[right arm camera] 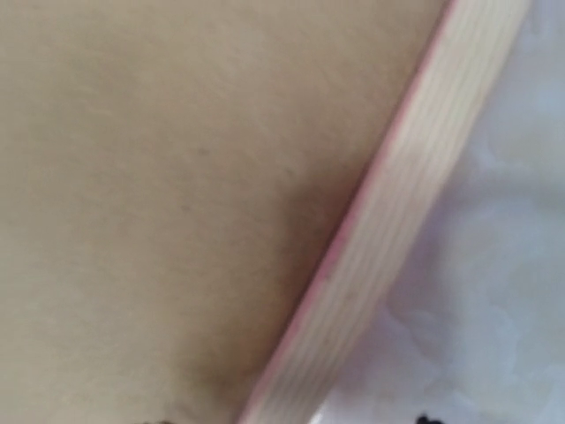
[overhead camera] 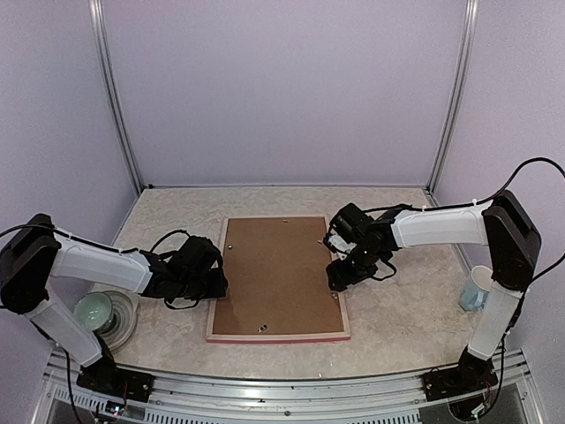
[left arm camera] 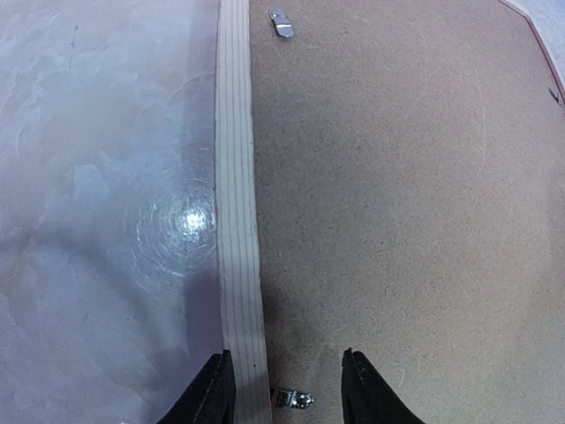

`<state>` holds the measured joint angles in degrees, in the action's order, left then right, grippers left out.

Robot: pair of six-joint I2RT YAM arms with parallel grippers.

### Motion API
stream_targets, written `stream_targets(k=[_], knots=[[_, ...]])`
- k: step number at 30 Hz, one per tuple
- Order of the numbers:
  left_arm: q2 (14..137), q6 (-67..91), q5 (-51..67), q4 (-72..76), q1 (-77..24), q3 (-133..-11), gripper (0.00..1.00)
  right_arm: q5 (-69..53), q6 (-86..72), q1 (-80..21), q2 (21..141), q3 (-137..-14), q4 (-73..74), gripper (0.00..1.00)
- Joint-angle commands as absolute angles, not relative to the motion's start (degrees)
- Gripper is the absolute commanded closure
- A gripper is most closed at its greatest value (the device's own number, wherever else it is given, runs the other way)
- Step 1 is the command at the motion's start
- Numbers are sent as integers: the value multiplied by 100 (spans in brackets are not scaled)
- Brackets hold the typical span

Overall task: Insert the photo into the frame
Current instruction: Press the fastener onto the backboard.

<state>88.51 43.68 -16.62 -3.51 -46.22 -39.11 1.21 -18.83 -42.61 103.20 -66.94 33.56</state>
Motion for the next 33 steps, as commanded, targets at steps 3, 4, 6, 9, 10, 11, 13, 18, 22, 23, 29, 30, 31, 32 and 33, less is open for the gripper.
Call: stream_targets(k=[3, 4, 6, 9, 10, 11, 13, 18, 22, 23, 29, 30, 31, 32, 33], knots=[[8877, 4395, -1551, -481, -4658, -3797, 58, -477, -1633, -4245, 10174, -6575, 3233, 36], [8884, 4401, -1547, -483, -4658, -3796, 58, -582, -1599, -4252, 10182, -6552, 3233, 36], [8886, 4399, -1547, -486, -4658, -3797, 58, -604, -1542, -4256, 10218, -6526, 3273, 36], [8907, 4403, -1540, -483, -4658, -3818, 58, -524, -1473, -4279, 10299, -6517, 3362, 36], [8911, 4394, -1538, -482, -4658, -3827, 58, -486, -1473, -4282, 10329, -6525, 3389, 36], [8919, 4395, -1538, -489, -4657, -3843, 58, -431, -1466, -4292, 10361, -6525, 3402, 36], [8946, 4395, -1530, -484, -4658, -3862, 58, -335, -1466, -4314, 10414, -6525, 3423, 37], [8971, 4398, -1521, -480, -4663, -3863, 58, -250, -1434, -4368, 10539, -6545, 3395, 38], [8980, 4416, -1521, -476, -4667, -3829, 58, -216, -1411, -4409, 10611, -6568, 3384, 39], [8979, 4420, -1521, -467, -4667, -3824, 58, -188, -1412, -4419, 10628, -6572, 3395, 39], [8989, 4424, -1521, -449, -4667, -3814, 58, -83, -1427, -4430, 10637, -6588, 3421, 43], [8991, 4418, -1521, -444, -4667, -3814, 58, -65, -1429, -4434, 10620, -6586, 3420, 43], [8996, 4417, -1517, -444, -4665, -3814, 58, -50, -1430, -4435, 10607, -6591, 3427, 43], [8999, 4420, -1509, -432, -4667, -3808, 58, -45, -1439, -4430, 10596, -6586, 3427, 44], [9012, 4422, -1504, -429, -4667, -3806, 58, -44, -1438, -4424, 10590, -6586, 3432, 45]])
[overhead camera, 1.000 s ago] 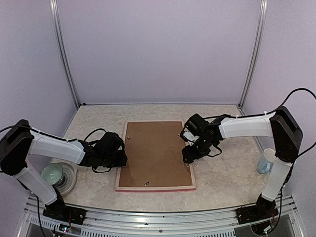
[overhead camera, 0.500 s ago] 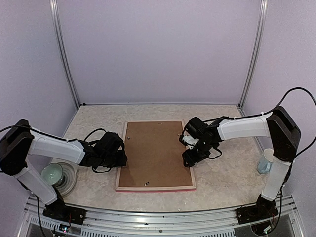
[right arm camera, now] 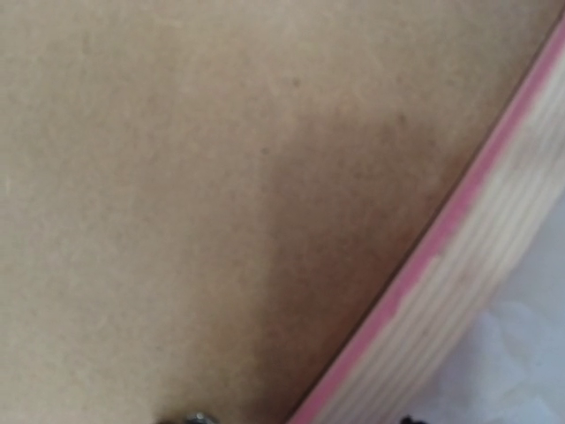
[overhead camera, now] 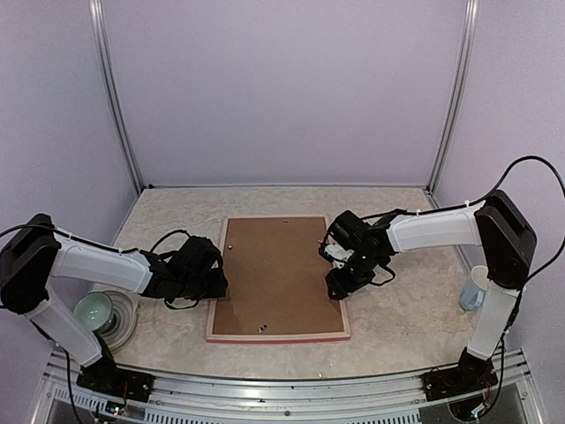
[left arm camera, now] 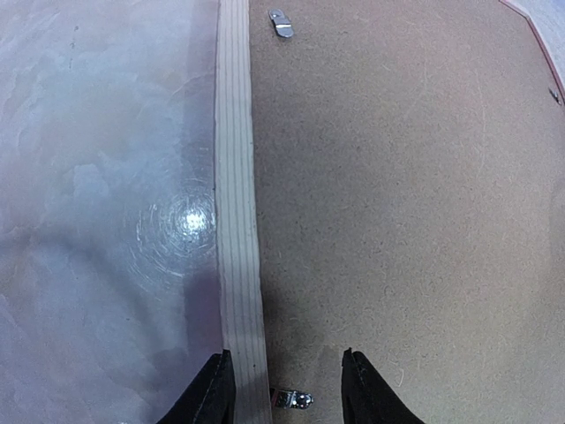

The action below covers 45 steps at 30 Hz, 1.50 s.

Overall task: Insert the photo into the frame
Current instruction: Press the fastener onto the backboard.

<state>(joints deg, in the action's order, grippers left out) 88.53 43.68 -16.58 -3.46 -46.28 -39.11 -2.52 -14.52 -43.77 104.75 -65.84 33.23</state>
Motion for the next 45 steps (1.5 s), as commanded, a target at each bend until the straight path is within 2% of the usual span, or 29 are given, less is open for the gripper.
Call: stream_targets(k=[1, 10, 17, 28, 45], knots=[[9016, 4423, -1505, -424, -4667, -3798, 58, -44, -1441, -4433, 10579, -6590, 3432, 45], [8967, 4444, -1512, -404, -4667, -3728, 58, -44, -1434, -4430, 10499, -6601, 3432, 50], [8906, 4445, -1534, -421, -4667, -3692, 58, -202, -1467, -4403, 10419, -6581, 3400, 43], [8917, 4452, -1512, -371, -4667, -3665, 58, -648, -1457, -4250, 9960, -6566, 3290, 43], [8938, 4450, -1500, -360, -4663, -3647, 58, -260, -1418, -4233, 10435, -6424, 3340, 44]])
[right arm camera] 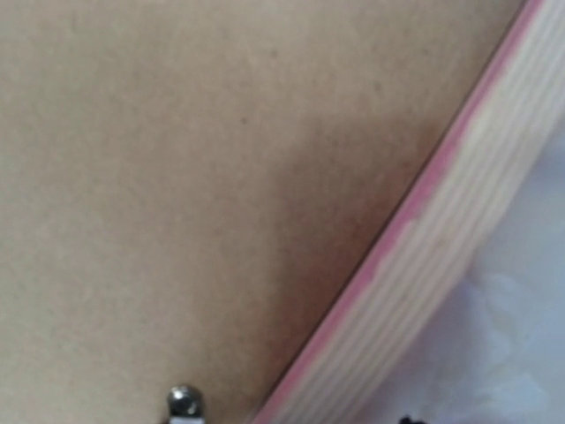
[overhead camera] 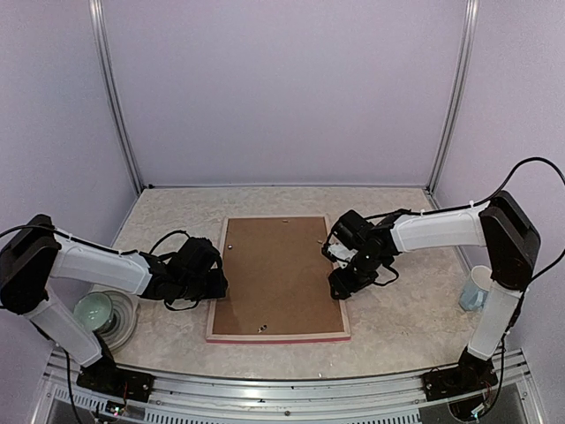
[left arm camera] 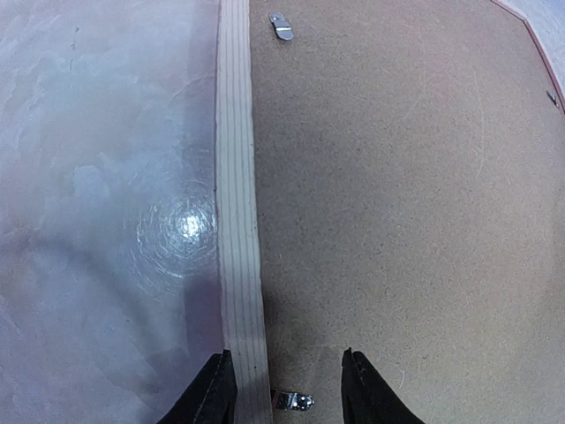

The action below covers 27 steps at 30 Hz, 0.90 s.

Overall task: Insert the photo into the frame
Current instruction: Press the fastener onto the backboard.

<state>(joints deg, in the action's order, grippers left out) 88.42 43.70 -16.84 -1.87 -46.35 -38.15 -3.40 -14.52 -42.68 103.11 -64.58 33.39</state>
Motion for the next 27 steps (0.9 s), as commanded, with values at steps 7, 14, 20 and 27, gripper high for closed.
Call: stream_targets(k=[7, 14, 20, 27], knots=[[8955, 4462, -1486, -352, -4667, -3647, 58, -112, -1441, -4232, 10579, -6416, 3309, 45], [8978, 4463, -1460, -330, -4667, -3656, 58, 131, -1450, -4245, 10660, -6418, 3344, 49], [9000, 4460, -1424, -316, -4669, -3663, 58, 151, -1454, -4245, 10525, -6457, 3343, 54], [8953, 4450, -1424, -349, -4674, -3680, 58, 9, -1485, -4239, 10551, -6460, 3284, 60]])
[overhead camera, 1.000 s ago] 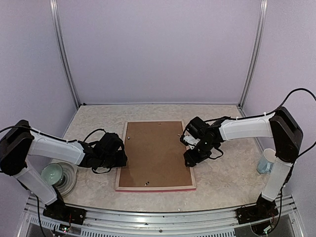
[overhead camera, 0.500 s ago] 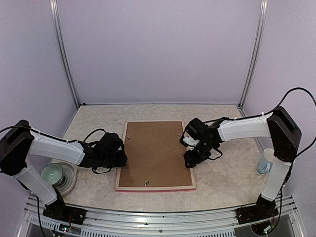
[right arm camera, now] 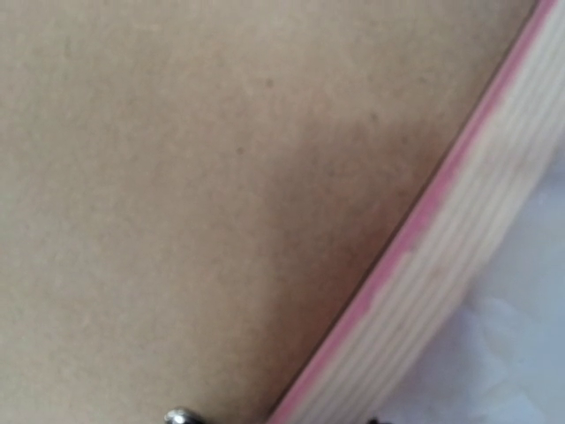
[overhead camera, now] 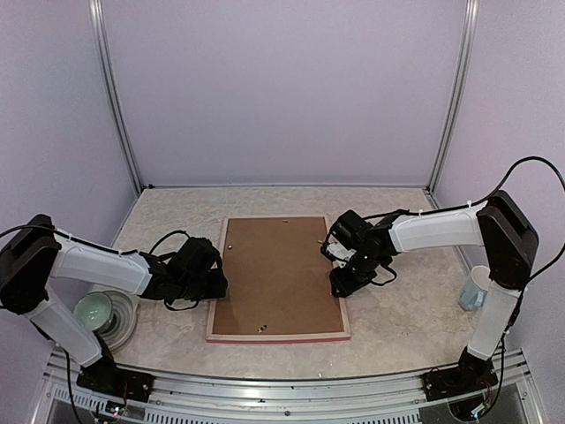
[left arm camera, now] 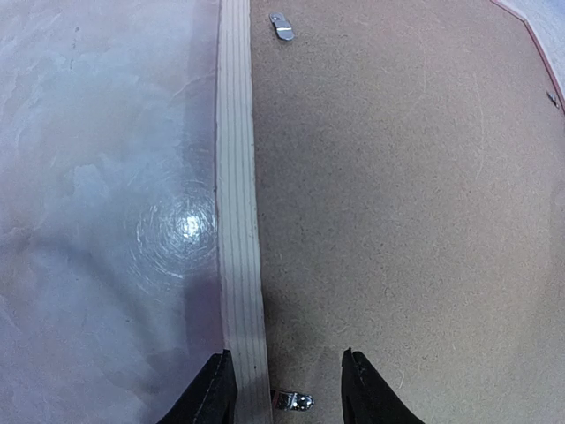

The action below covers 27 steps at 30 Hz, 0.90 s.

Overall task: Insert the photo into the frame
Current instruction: Press the fastener onto the backboard.

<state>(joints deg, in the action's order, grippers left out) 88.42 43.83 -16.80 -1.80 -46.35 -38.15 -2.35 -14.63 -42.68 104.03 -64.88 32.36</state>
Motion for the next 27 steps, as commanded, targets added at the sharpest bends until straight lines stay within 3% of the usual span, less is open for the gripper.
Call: stream_targets(k=[1, 4, 10, 13, 27], knots=[[8949, 4455, -1429, -357, -4669, -3682, 58, 11, -1484, -4243, 10536, -6467, 3291, 60], [8939, 4444, -1434, -374, -4675, -3687, 58, 9, -1462, -4244, 10508, -6505, 3311, 59], [8904, 4442, -1448, -401, -4672, -3709, 58, -260, -1432, -4237, 10237, -6650, 3410, 41], [8879, 4446, -1481, -435, -4667, -3734, 58, -445, -1520, -4203, 10090, -6735, 3405, 36], [8731, 4471, -1540, -507, -4676, -3694, 58, -485, -2715, -4148, 10195, -6104, 2686, 45]])
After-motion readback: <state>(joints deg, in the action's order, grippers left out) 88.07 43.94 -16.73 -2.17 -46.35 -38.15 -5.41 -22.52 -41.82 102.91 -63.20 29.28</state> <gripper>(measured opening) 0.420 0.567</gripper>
